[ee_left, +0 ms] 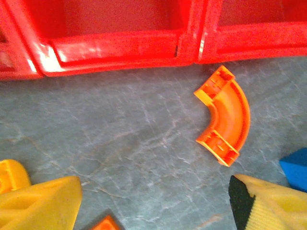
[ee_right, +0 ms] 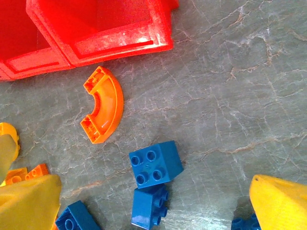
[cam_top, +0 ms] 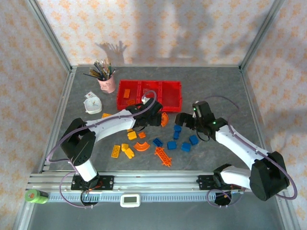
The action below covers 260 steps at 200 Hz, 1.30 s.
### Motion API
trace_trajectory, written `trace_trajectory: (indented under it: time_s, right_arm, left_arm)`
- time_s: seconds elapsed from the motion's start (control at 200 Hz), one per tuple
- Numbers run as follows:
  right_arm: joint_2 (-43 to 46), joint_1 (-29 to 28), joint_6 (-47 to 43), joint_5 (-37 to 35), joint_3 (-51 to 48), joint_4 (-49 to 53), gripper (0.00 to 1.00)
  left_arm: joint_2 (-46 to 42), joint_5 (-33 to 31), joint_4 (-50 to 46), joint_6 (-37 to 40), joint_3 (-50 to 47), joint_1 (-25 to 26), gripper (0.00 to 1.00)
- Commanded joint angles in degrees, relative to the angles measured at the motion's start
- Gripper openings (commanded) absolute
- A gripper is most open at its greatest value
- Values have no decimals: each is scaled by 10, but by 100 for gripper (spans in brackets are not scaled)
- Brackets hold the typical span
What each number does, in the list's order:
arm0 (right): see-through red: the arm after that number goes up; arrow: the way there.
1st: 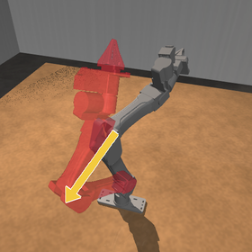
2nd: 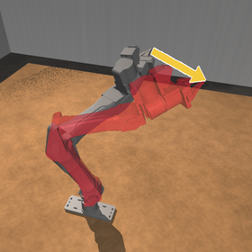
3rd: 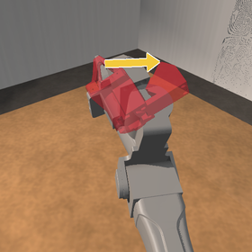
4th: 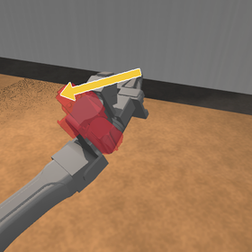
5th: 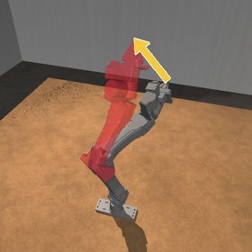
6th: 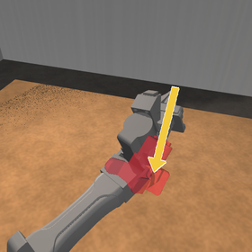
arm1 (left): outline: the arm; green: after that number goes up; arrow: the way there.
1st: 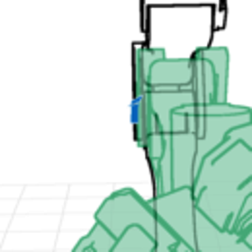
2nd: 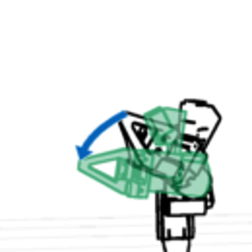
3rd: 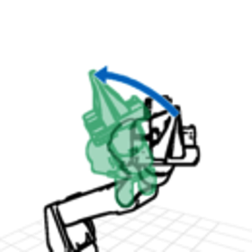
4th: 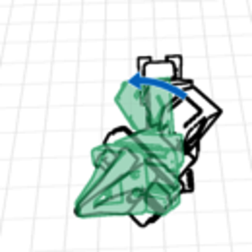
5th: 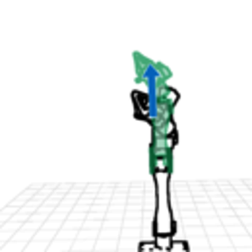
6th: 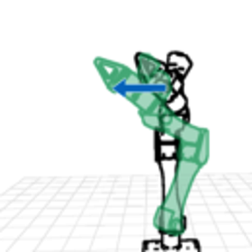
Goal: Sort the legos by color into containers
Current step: Pick up the lego from the center of the table.
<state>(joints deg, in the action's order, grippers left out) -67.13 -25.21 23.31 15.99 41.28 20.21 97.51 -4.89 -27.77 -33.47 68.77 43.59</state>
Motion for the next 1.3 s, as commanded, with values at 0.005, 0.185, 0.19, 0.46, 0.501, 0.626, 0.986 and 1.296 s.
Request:
trace_trajectory:
  time_s: [0.005,0.185,0.19,0.46,0.501,0.626,0.986,1.296]
  right_arm:
    - [-2,13,4,-31,7,5,100]
    - [0,43,6,0,-17,-5,100]
    - [0,43,6,0,-18,-5,100]
    - [6,47,3,0,-29,-8,100]
    - [6,47,2,0,-28,-7,100]
    - [9,47,-1,-2,-25,-2,100]
    - [10,47,0,5,-24,-4,100]
    - [10,47,-11,7,-10,3,100]
  left_arm:
    - [35,21,30,-16,14,32,84]
    - [108,5,42,34,68,54,84]
    - [110,5,43,35,69,54,84]
    - [196,-45,20,55,124,51,81]
    - [204,-44,24,60,127,50,80]
    - [213,-50,37,68,127,50,73]
    - [225,-54,60,86,104,40,55]
    - [172,-26,69,101,70,43,34]
